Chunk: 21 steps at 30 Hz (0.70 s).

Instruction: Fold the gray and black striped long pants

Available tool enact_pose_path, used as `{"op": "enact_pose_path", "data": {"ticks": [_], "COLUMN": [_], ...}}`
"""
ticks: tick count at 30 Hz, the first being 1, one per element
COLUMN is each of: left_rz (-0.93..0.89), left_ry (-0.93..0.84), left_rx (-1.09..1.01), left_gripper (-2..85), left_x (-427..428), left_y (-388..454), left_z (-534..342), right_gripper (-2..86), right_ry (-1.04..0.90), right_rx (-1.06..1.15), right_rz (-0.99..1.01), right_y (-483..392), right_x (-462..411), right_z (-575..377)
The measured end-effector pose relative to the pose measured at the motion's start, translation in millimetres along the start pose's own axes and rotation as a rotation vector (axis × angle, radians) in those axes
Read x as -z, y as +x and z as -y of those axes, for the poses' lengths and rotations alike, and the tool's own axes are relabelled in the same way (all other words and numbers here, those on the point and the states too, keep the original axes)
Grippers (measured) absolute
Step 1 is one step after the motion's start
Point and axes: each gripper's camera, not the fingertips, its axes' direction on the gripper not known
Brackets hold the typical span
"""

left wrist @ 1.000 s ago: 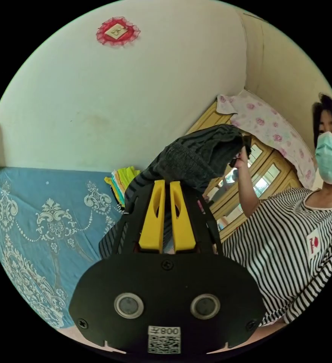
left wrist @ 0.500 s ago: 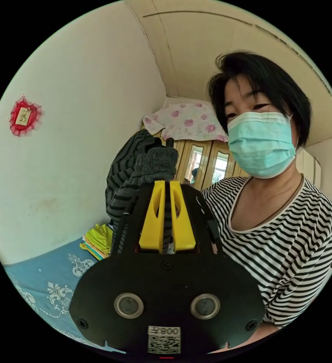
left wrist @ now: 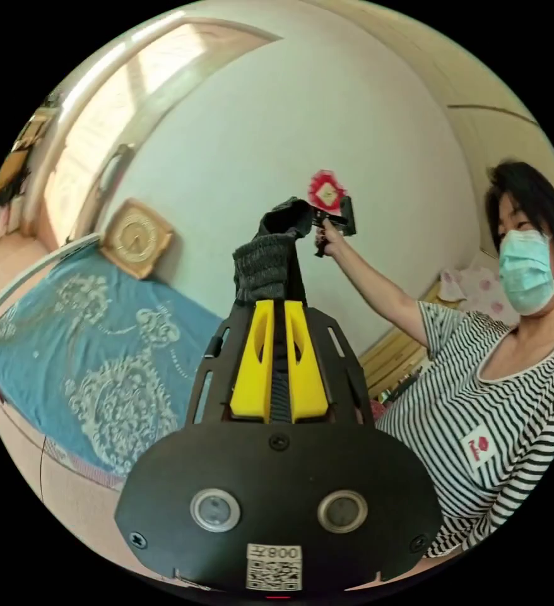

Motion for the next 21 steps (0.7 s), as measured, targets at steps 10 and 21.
{"op": "enact_pose_path", "data": {"ticks": [10,21], "left_rz": [0.202,-0.03], "left_ry": [-0.151,-0.728], "left_rx": [0.849,0.827], "left_gripper": [0.3,0.6], "left_x": [104,6], "left_y": [-286,-409], "left_z": [-166,-158], "right_gripper": [0.0,0.5], "right_ry": [-0.551,-0.559], "right_rx": [-0.228,-1.007], "right_rz": [0.174,0.323], "right_y": [62,145], "right_x": [-382,-303], "right_z": [-124,-492]}}
